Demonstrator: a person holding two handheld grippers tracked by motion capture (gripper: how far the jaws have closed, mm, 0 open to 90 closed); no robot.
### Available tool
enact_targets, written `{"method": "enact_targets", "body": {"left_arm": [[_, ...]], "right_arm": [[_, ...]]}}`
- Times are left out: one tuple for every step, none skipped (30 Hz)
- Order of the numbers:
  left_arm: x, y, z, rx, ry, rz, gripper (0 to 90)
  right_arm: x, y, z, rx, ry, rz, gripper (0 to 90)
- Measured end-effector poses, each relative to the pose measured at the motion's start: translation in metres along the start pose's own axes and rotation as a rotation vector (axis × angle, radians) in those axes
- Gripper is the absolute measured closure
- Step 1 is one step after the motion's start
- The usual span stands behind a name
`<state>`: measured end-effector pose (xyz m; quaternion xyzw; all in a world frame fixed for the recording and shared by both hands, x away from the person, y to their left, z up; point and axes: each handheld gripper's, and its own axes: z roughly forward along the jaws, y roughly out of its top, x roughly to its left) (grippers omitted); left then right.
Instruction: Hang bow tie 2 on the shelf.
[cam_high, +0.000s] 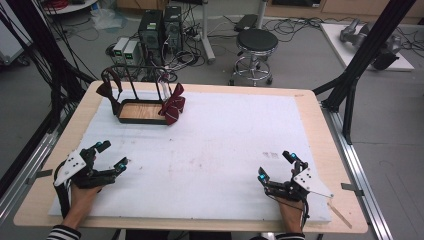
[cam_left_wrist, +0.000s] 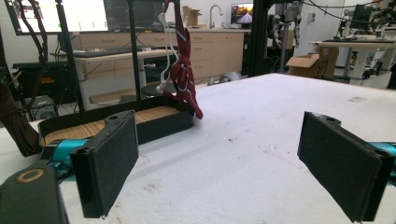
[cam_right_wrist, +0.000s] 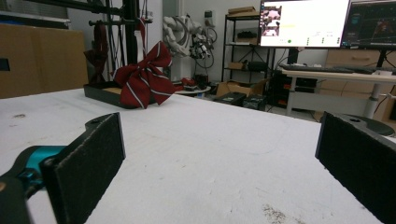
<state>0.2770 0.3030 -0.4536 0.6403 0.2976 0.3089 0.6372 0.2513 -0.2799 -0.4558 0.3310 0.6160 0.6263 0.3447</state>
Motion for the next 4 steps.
{"method": "enact_targets", "body": {"left_arm": [[-0.0002, -0.0001, -0.0003, -0.007, 0.001, 0.001, 12.9], [-0.0003, -0.0002, -0.0003, -0.007, 0.001, -0.003, 12.9], [-0.0004, -0.0003, -0.0003, -0.007, -0.001, -0.003, 12.9], [-0.0004, -0.0004, -0.0005, -0.01, -0.002, -0.004, 12.9]], "right_arm": [[-0.0001, -0.0001, 0.0001, 0.001, 0.0, -0.003, 0.5], [-0.0001, 0.0, 0.0001, 0.002, -0.001, -0.003, 0.5], [-0.0001, 0.0, 0.0001, 0.003, -0.001, -0.003, 0.5], [-0.0001, 0.0001, 0.0001, 0.004, -0.002, -0.004, 0.5]]}}
